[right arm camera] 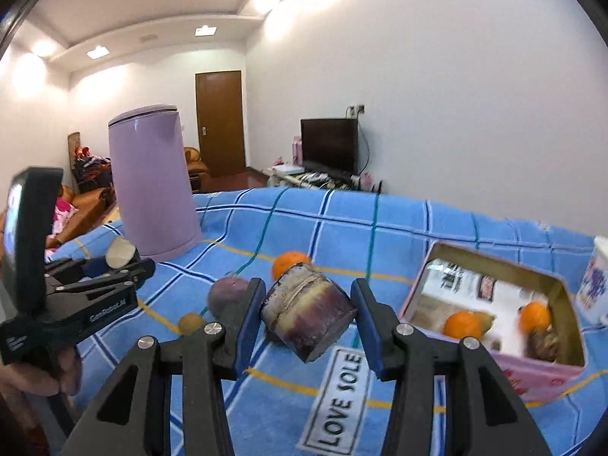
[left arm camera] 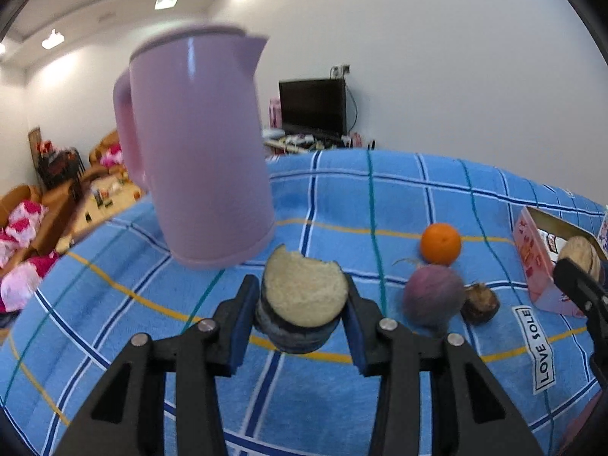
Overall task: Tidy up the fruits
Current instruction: 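Carry both pieces over the pink tin and open both tools to release them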
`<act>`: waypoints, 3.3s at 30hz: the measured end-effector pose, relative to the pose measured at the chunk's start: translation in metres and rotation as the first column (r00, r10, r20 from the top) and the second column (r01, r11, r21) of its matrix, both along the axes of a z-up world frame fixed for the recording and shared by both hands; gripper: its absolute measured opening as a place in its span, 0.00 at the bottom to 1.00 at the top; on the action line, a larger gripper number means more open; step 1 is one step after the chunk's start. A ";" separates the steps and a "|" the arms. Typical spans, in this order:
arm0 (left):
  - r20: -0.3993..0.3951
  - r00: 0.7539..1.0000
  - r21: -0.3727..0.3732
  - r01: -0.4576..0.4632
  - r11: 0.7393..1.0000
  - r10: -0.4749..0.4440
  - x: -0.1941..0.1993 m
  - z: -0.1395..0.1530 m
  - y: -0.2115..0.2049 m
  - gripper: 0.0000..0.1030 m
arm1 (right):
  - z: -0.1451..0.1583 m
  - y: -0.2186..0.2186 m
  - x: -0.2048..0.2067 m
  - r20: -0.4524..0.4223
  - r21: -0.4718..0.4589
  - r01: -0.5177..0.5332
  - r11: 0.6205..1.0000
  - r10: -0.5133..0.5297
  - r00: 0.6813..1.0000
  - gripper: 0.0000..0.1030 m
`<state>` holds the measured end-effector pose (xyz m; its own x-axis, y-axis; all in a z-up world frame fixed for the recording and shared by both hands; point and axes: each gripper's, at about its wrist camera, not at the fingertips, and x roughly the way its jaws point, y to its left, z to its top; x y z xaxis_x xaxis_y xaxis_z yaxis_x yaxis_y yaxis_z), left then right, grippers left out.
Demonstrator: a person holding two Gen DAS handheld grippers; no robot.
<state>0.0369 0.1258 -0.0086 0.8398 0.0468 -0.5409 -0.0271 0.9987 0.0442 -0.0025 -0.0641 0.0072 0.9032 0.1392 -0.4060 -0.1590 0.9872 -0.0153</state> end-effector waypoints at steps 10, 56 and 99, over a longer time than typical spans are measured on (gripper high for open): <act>0.033 0.999 0.029 0.036 0.999 -0.037 -0.011 0.006 -0.039 0.43 | 0.002 -0.010 -0.001 0.046 -0.064 0.026 0.998 -0.023 0.999 0.47; 0.044 0.954 -0.006 0.297 0.955 -0.297 -0.001 0.017 -0.205 0.43 | 0.001 -0.163 0.009 0.001 -0.048 0.385 0.922 -0.386 0.923 0.47; 0.095 0.989 -0.092 0.118 0.989 -0.109 0.031 0.028 -0.181 0.92 | -0.008 -0.196 0.043 -0.138 0.142 0.240 0.960 -0.221 0.965 0.49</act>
<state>0.0674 -0.0548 0.0195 0.8816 -0.1010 -0.4610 0.0875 0.9949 -0.0507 0.0405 -0.2599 -0.0008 0.8642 0.0037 -0.5032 0.0817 0.9857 0.1475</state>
